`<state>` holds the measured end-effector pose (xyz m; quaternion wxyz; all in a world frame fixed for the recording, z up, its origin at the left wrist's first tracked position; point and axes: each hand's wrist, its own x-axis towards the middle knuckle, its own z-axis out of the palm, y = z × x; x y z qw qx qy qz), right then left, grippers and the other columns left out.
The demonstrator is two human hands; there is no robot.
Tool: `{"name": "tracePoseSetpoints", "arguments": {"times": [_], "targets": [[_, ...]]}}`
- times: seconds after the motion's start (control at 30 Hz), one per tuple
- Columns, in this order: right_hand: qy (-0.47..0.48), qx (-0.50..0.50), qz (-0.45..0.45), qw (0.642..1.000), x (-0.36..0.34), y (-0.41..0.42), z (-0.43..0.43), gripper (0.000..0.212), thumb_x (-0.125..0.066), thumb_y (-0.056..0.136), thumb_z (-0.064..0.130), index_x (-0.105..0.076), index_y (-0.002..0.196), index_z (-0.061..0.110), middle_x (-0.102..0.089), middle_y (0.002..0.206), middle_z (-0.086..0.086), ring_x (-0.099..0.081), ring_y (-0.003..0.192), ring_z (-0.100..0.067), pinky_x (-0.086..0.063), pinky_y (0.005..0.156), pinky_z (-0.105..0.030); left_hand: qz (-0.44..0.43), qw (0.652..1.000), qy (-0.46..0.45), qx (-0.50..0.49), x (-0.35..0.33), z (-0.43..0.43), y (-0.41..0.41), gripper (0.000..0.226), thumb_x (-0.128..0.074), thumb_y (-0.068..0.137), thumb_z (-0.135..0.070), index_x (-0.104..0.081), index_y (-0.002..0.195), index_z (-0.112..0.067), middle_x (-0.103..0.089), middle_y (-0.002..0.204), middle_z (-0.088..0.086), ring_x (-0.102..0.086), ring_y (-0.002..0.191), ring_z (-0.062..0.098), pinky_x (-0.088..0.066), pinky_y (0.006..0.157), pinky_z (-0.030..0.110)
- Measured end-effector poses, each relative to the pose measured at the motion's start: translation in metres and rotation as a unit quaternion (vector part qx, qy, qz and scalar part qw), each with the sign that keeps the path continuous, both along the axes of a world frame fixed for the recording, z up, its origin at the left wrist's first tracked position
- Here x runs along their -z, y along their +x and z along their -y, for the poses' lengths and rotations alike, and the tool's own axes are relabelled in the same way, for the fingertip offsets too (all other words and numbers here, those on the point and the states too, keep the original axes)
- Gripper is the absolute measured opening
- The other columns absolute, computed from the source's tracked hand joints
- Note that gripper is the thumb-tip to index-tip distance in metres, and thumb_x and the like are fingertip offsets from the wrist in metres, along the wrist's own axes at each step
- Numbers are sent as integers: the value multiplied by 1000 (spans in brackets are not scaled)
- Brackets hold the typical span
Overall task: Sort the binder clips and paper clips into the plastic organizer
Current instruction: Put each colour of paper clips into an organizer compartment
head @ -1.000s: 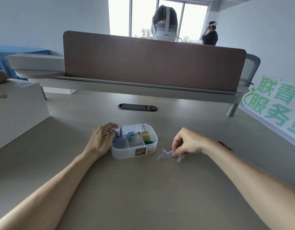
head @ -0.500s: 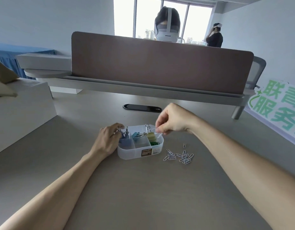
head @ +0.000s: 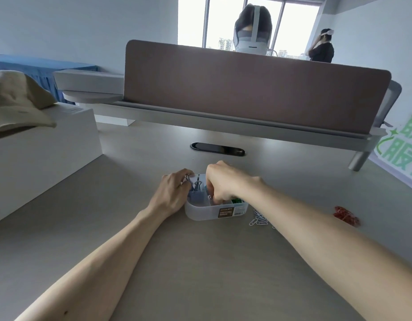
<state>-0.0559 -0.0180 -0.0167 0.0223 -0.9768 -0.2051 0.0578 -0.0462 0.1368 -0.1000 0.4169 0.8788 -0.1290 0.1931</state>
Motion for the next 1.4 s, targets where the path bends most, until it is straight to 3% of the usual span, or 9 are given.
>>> {"name": "tracePoseSetpoints", "arguments": {"times": [0.1,0.37,0.57,0.7,0.97,1.07,1.17,1.23,1.4], "targets": [[4,-4,-19,1000,-2,2,1,23,-75,62,-3,-67,65,18,-62,70,-2,-60,57,-19,-49,49,-26,-3,1000,4,-5,0,0,0,36,-39,73,-21,-65,98,-16,-68,75,4,-60,74,21,-43,67,30],[103,-21,-90,990,-9,0,15,21,-67,74,4,-75,88,18,-73,83,1,-71,79,-19,-60,72,-36,-4,1000,1,-7,1,-1,0,37,-40,73,-22,-65,99,-15,-68,76,6,-61,74,22,-46,69,31],[256,-19,-164,952,-9,-8,34,36,-44,85,-13,-68,106,4,-70,106,-13,-66,101,-21,-60,75,-31,-3,1000,2,-6,1,-1,1,34,-42,71,-22,-66,95,-18,-62,64,-6,-56,63,11,-37,56,10],[278,-20,-153,948,0,-9,33,38,-38,82,-18,-68,99,-1,-67,90,-15,-67,88,-26,-60,76,-37,3,1000,4,-4,-1,1,-1,37,-42,71,-20,-66,97,-13,-55,58,-19,-54,61,-10,-35,55,7],[385,12,-79,920,-15,-7,68,21,-55,86,1,-71,82,14,-70,72,-1,-67,66,-10,-59,65,-29,7,1000,11,-1,-2,1,0,37,-41,72,-19,-67,98,-13,-60,65,-9,-54,63,-6,-36,56,6],[212,102,16,972,-9,-6,122,19,-62,85,24,-70,75,11,-66,60,9,-56,54,-6,-47,54,-24,10,1000,14,-1,1,0,1,35,-40,72,-20,-66,96,-15,-63,68,-7,-56,65,7,-37,58,8],[45,203,-33,978,22,-16,156,25,-62,85,38,-71,83,15,-72,87,-1,-63,79,-17,-45,66,-25,18,1000,15,-2,3,-2,2,35,-41,72,-20,-66,95,-16,-64,69,-7,-56,66,12,-38,59,8],[59,231,-23,971,37,-19,163,26,-61,86,37,-71,89,13,-72,96,-5,-63,92,-23,-46,75,-28,15,1000,19,-2,3,-1,3,36,-40,72,-20,-66,96,-17,-66,72,-5,-58,69,15,-38,59,8],[148,141,-34,978,44,-23,150,12,-63,85,25,-73,91,22,-73,90,3,-62,83,-14,-45,72,-24,16,1000,16,-6,2,0,2,37,-41,72,-20,-67,97,-14,-62,66,-7,-54,63,-3,-37,57,7]]}}
